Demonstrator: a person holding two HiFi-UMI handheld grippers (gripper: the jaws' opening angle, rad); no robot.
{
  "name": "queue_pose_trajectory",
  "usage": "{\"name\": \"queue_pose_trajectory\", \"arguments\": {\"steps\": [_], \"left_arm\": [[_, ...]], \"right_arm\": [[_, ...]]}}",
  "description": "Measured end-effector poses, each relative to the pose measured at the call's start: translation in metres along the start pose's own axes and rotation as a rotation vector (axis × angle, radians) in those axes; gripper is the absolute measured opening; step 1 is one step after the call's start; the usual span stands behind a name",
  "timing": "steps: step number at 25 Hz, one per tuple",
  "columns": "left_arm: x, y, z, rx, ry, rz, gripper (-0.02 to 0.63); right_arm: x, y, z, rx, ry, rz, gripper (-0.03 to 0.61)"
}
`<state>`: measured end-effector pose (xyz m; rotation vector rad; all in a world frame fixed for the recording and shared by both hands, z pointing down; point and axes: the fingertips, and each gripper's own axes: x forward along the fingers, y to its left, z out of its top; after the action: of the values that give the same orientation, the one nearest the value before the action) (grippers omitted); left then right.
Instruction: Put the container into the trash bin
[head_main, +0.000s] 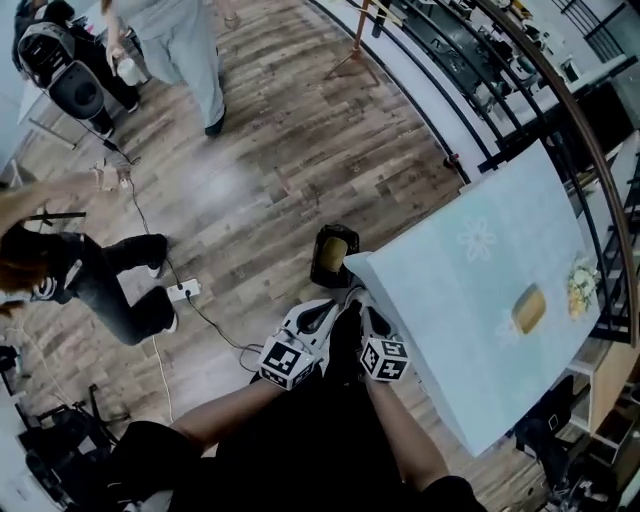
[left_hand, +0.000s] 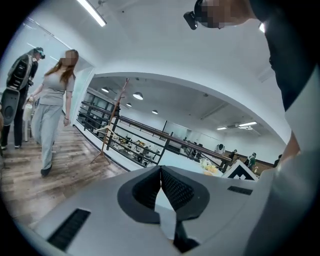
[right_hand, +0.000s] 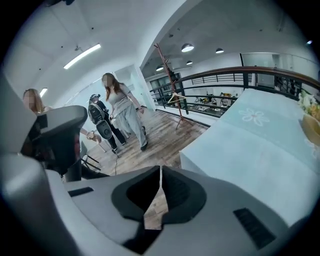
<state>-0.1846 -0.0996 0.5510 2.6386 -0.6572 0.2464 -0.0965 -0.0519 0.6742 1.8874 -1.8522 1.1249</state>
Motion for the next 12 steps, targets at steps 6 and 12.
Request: {"name": "queue_pose_trajectory", "arguments": {"steps": [6, 12], "left_arm": [[0.014, -0.046, 0.004, 0.037, 0.002, -0.098, 0.015], [0.060, -0.105, 0.004, 0.114, 0.033, -0.212, 0.015]], "right_arm": [[-0.065, -0.035, 0.005, 0.058, -0.078, -0.051, 0.041], [-0.121, -0.095, 0.003, 0.116, -0.185, -0.138, 0.041]]}}
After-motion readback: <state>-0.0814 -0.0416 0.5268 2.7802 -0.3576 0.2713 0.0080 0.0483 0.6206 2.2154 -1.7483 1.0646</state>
